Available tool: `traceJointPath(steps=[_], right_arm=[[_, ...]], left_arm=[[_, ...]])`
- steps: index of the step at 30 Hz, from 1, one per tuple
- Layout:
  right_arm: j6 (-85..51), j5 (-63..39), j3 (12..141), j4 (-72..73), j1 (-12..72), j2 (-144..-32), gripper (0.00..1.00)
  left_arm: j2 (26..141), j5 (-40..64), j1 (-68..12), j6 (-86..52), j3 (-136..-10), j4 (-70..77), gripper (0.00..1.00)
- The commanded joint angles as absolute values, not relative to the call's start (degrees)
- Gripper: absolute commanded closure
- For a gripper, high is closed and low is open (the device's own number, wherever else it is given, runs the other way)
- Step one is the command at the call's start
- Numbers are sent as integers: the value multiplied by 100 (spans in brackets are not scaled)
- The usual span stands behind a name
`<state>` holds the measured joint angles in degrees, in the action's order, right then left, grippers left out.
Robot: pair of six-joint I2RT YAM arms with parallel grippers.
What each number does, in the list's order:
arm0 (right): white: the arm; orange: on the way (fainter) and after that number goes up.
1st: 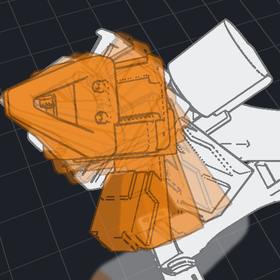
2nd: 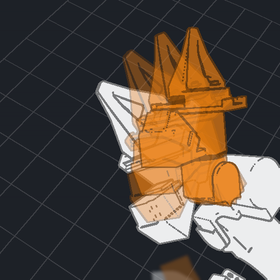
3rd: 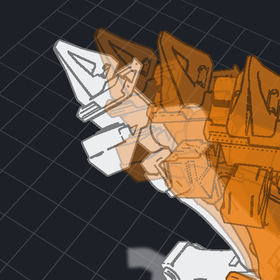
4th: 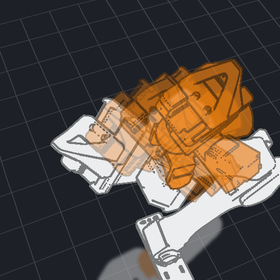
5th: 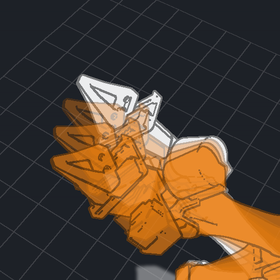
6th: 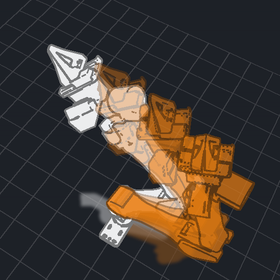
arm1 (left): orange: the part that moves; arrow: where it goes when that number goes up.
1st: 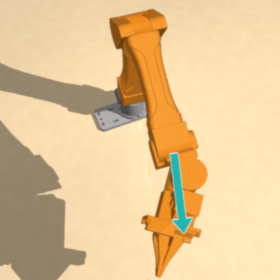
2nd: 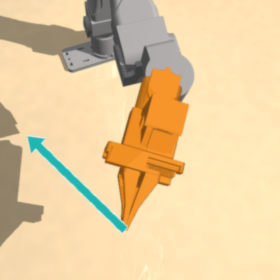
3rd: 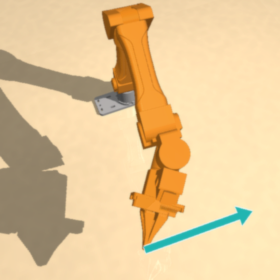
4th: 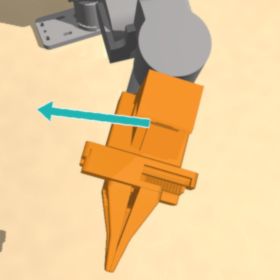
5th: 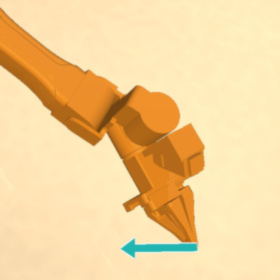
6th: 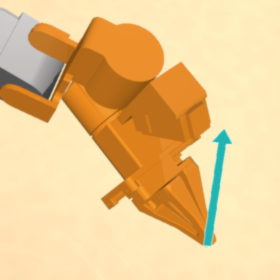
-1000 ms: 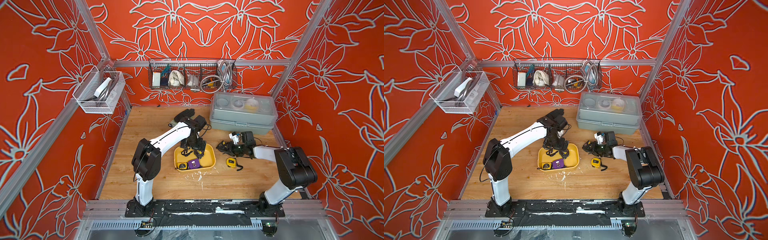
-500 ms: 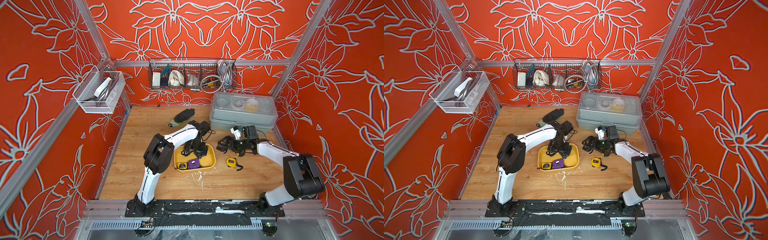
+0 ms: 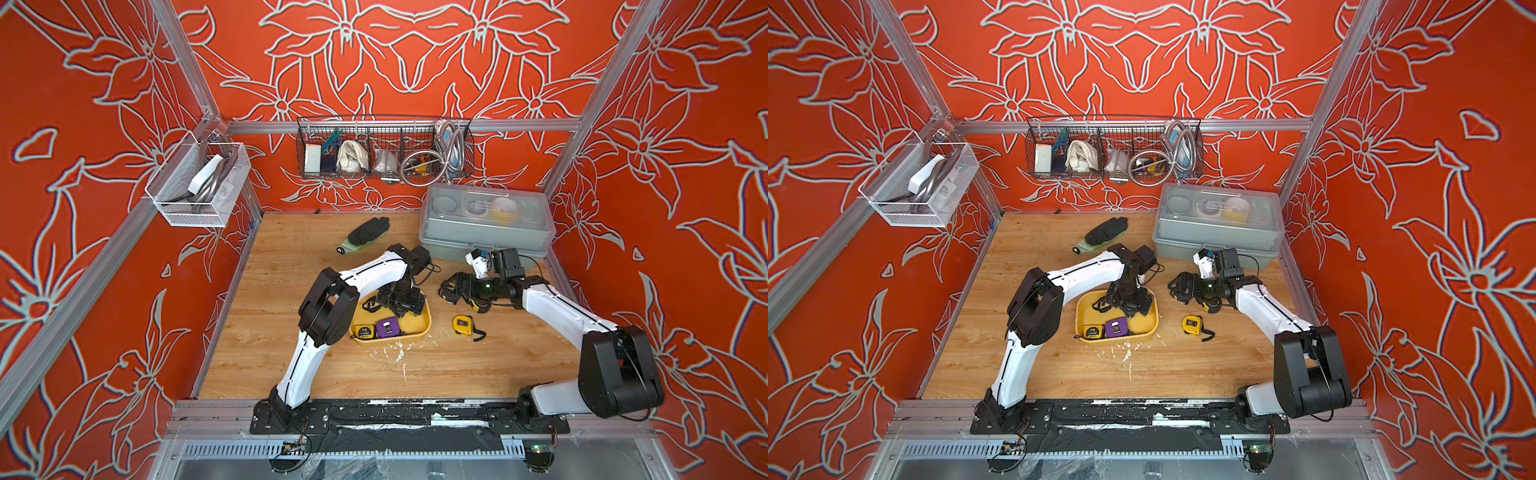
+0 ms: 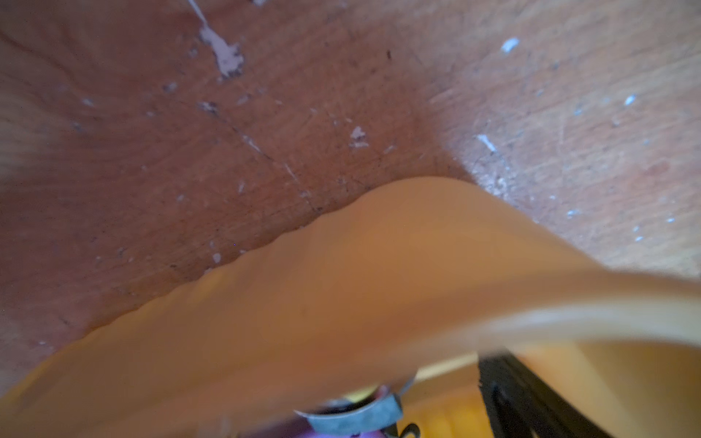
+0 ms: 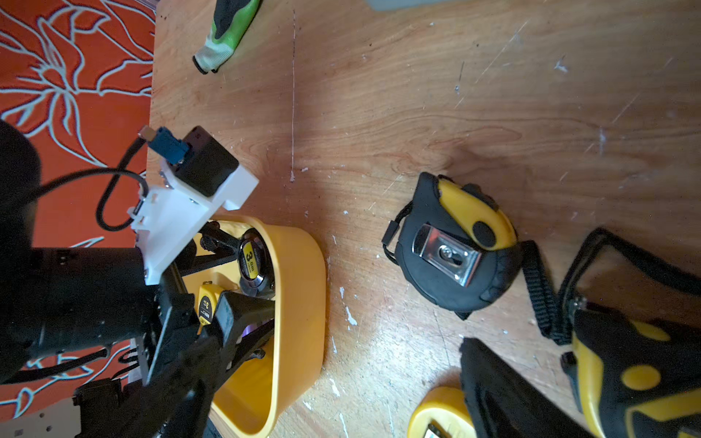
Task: Take the tape measure out of the storage box
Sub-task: Pick up the tape measure from the storage box.
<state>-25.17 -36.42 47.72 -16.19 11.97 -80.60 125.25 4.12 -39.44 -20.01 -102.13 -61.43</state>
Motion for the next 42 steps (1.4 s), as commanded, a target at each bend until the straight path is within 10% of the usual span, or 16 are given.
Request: traceJointPath(steps=[1, 10, 23, 42], right_arm=[[-2390, -3533, 4606, -1605, 1183, -7857, 0], [-2413, -3533, 4322, -1544, 1187, -7495, 0], [-2495, -3445, 3935, -1395, 1195, -7248, 0], [-2470, -4705, 3616, -642, 1222, -7592, 0]], left_arm=[[12689, 339, -3937, -1882, -10301, -6197, 3], [12861, 244, -3937, -1861, -10240, -6094, 15], [12657, 141, -3896, -2039, -9729, -5250, 2], [12165, 518, -3727, -2044, -9182, -4902, 42]])
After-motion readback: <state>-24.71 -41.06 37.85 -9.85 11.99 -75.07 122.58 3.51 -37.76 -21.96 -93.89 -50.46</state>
